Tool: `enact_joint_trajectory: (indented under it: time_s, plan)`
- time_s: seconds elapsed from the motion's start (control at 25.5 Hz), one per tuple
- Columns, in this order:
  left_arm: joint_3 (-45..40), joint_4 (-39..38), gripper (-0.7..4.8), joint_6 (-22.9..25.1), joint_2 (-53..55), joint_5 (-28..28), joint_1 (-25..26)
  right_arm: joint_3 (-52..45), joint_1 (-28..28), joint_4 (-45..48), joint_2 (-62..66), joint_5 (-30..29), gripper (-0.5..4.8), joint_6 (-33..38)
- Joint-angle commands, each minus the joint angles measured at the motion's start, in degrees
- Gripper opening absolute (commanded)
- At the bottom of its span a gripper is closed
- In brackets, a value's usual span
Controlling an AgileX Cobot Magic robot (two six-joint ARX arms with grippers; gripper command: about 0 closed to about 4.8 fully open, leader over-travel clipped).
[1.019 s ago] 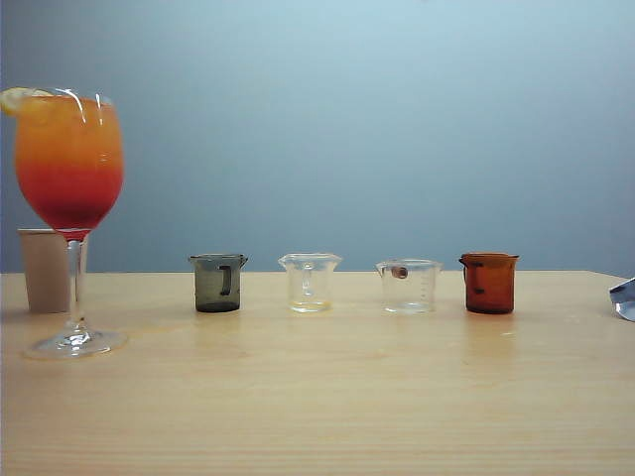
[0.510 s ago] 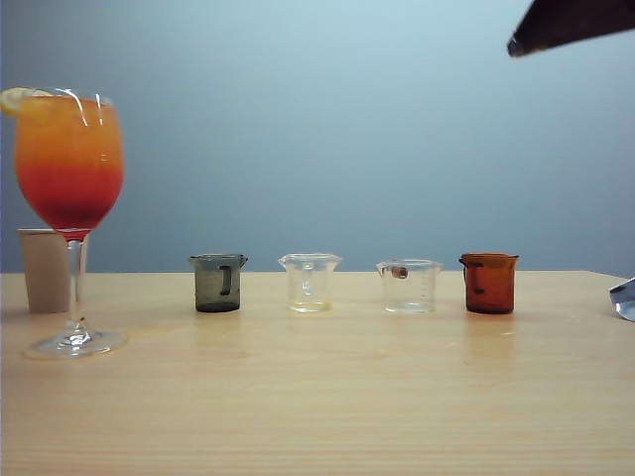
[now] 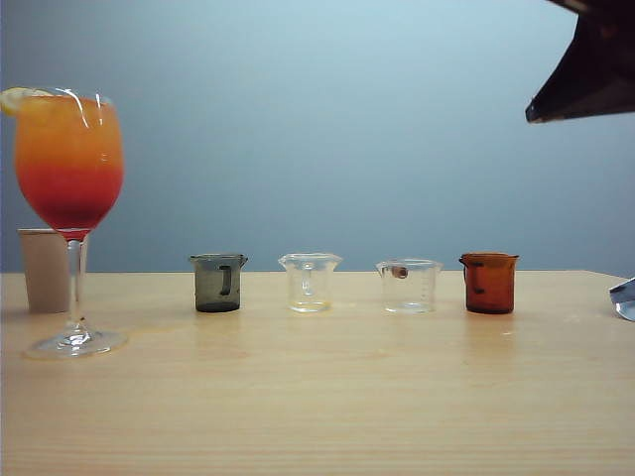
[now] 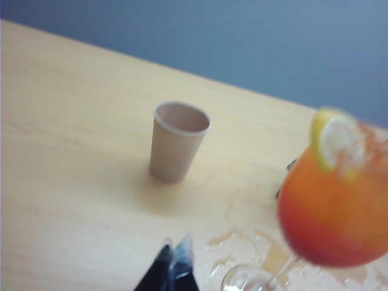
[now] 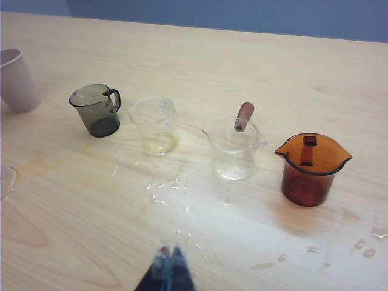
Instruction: Pick up the lemon slice from the paper cup on the left and carefully insert it into the rim of the goblet.
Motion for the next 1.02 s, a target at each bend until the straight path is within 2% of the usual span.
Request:
enact_joint_trajectory:
  time_s: [0.04, 0.27, 0.39, 0.47, 0.55, 0.86, 1.02]
  plan:
    - [-2.21, 3.15, -0.05, 0.35, -0.02, -0.26, -0.02, -1.88, -0.26, 2.67, -0.02, 0.17, -0.05, -0.39]
    - [-6.47, 6.71, -0.05, 0.87, -0.02, -1.36, -0.02, -7.41, -0.81, 7.02, -0.02, 2.32, -0.05, -0.57]
    - [-8.0, 8.26, -0.05, 2.89, -0.02, -1.4, -0.02, -9.53, -1.18, 8.37, -0.07, 2.27, -0.05, -0.55]
    - [-9.03, 9.16, -0.05, 4.44, -0.02, -1.46, -0.02, -10.45, -1.51, 8.37, -0.07, 1.07, -0.05, -0.55]
    - [-11.52, 12.09, -0.05, 5.44, -0.02, -1.57, -0.02, -12.33, -1.62, 10.71, -0.02, -2.8, -0.05, -0.28]
    - [-11.87, 8.59, -0.05, 6.56, 0.0, -2.51, -0.02, -15.17, -1.64, 11.26, 0.04, -3.52, -0.05, -0.11]
    - [-11.87, 8.55, -0.05, 6.56, 0.0, -2.54, -0.02, -15.12, -1.51, 9.6, 0.02, -1.92, 0.0, -0.15]
